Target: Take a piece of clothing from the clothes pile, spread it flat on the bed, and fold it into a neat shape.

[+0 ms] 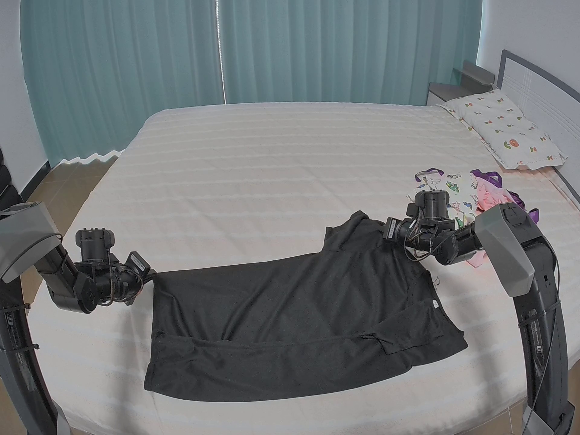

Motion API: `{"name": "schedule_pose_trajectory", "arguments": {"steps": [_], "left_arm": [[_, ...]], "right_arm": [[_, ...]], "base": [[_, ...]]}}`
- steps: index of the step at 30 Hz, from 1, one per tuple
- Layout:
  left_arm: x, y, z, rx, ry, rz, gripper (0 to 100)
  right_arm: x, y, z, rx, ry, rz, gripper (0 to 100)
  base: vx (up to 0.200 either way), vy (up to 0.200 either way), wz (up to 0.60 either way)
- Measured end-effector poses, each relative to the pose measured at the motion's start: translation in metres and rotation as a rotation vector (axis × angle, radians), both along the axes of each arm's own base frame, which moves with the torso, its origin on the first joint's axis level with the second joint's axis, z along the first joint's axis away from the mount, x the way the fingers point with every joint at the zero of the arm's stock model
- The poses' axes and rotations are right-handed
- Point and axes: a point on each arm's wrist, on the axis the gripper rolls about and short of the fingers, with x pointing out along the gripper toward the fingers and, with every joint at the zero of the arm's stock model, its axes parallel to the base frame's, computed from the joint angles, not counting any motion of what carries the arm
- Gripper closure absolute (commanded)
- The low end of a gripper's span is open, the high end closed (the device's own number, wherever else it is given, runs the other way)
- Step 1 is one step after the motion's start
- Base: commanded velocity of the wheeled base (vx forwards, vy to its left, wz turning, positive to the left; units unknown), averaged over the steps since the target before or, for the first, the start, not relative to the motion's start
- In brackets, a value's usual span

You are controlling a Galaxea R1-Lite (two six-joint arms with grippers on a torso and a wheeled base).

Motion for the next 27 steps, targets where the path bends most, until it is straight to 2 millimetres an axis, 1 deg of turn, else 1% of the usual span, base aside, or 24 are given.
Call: {"name": "schedule_pose_trajectory", "arguments": {"steps": [5,11,15,20,23,27], "left_arm": [[0.001,0.002,0.005,0.006,-0.016,0.01,100],[0.003,0.003,0.011,0.014,-0.06,0.013,100],[0.003,0.003,0.013,0.018,-0.078,0.015,100],[0.001,0.003,0.016,0.022,-0.088,0.015,100],[0.0,0.004,0.018,0.024,-0.092,0.015,100],[-0.001,0.004,0.021,0.025,-0.101,0.014,100]], "right_arm": [[-0.002,-0.005,0.01,0.025,-0.011,-0.029,100],[-0.01,-0.01,0.012,0.024,0.003,-0.037,100],[-0.01,-0.012,0.017,0.038,-0.056,-0.047,100],[-0.011,-0.014,0.014,0.05,-0.117,-0.087,100],[-0.011,-0.014,0.016,0.093,-0.14,-0.106,100],[-0.015,-0.015,0.014,0.102,-0.129,-0.11,100]], "base": [[0.0,0.0,0.0],[0.0,0.0,0.0],[0.0,0.0,0.0],[0.0,0.0,0.0],[0.0,0.0,0.0],[0.0,0.0,0.0]]}}
